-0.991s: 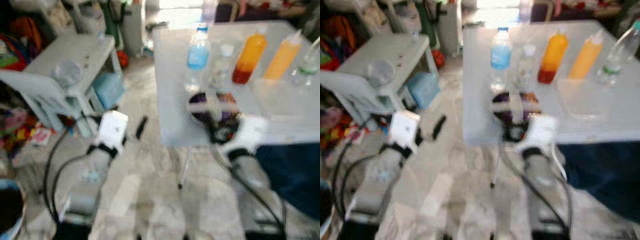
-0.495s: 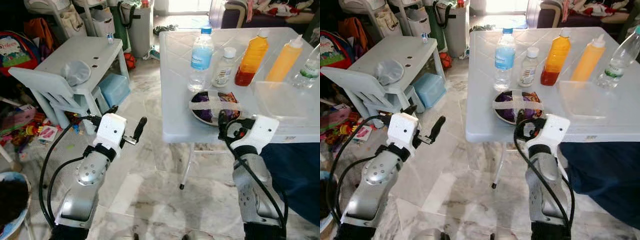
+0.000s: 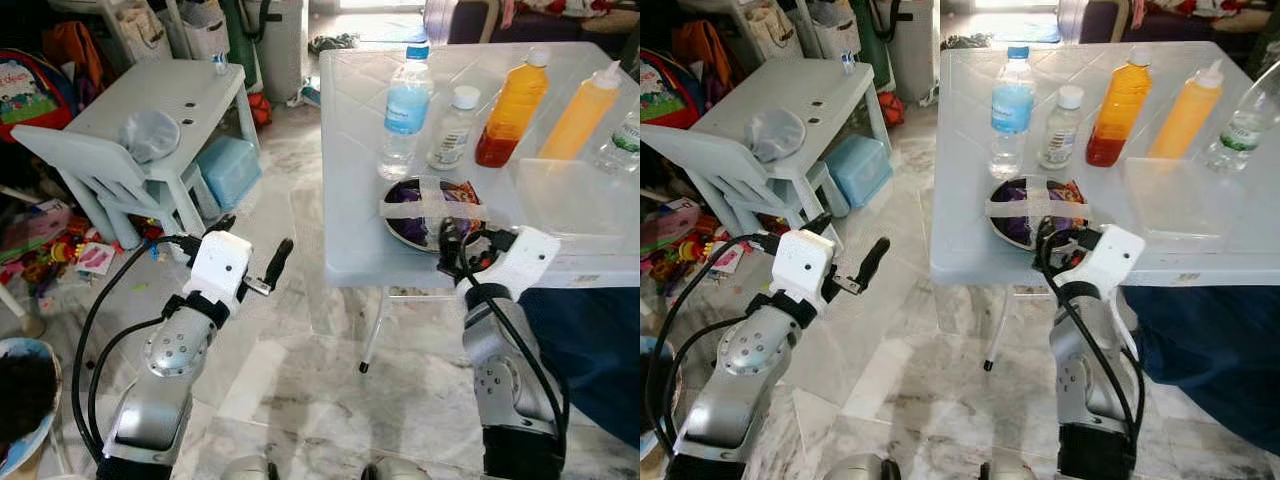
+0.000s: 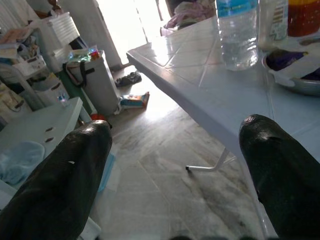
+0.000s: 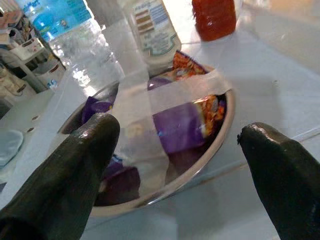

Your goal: Restocking fridge

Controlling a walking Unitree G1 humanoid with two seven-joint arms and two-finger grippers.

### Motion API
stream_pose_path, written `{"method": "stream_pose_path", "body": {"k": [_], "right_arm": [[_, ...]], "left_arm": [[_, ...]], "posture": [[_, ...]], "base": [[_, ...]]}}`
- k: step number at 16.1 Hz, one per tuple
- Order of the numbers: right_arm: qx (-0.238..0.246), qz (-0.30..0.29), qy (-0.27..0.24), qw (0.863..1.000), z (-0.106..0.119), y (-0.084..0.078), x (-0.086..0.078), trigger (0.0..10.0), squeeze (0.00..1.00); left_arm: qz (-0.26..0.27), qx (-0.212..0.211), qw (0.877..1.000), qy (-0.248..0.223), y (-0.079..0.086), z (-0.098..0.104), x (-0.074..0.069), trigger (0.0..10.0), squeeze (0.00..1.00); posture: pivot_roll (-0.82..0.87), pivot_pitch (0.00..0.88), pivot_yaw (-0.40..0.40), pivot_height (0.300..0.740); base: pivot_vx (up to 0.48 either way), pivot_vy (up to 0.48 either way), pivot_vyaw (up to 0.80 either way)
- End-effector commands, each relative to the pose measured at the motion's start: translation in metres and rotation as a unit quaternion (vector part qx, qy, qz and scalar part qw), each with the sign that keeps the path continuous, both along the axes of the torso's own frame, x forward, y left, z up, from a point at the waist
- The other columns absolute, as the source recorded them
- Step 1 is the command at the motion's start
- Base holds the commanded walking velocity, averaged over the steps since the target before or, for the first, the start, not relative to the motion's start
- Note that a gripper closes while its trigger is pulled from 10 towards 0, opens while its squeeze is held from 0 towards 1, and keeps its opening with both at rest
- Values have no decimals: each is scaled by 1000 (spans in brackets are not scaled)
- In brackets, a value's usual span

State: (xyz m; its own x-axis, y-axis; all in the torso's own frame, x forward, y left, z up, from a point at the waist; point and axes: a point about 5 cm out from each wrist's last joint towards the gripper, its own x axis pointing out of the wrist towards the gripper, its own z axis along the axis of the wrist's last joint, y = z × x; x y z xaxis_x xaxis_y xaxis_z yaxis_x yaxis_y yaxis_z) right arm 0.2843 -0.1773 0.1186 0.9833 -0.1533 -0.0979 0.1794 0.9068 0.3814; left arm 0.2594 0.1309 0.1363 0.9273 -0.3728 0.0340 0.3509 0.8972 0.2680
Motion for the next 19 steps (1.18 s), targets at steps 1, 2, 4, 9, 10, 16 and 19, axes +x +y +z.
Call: {"method": "stream_pose_path", "body": {"k": [1,2,4,9,10,16,19], "right_arm": [[14,3,11,1000,-2,4,2,10000,0],[25,4,21,999,-4,6,2,10000,0],[36,9,28,999,-7,9,2,9725,0],[66,15,33,997,-4,13,9,0,0],[77,15,38,996,-4,14,11,0,0],[112,20,87,990,-12,15,11,0,0],[129,13,97,987,-12,14,12,0,0]], "left_arm": [[-3,7,1000,-3,0,3,-1,10000,0],[-5,9,1000,-2,0,3,-1,10000,0],[-7,9,1000,-2,-1,3,-2,10000,0],[-10,11,1000,-2,-1,2,-3,10000,0],[-11,12,1000,-1,-1,2,-3,10000,0],[-15,16,1000,-2,-2,2,-3,10000,0],[-16,17,1000,-3,-3,2,-3,10000,0]], "posture": [[21,81,45,740],[22,81,45,740],[22,83,45,740],[26,90,43,740],[25,92,43,740],[21,98,43,740],[20,99,43,740]], "base": [[0,0,0],[0,0,0],[0,0,0],[0,0,0],[0,0,0],[0,0,0],[0,0,0]]}}
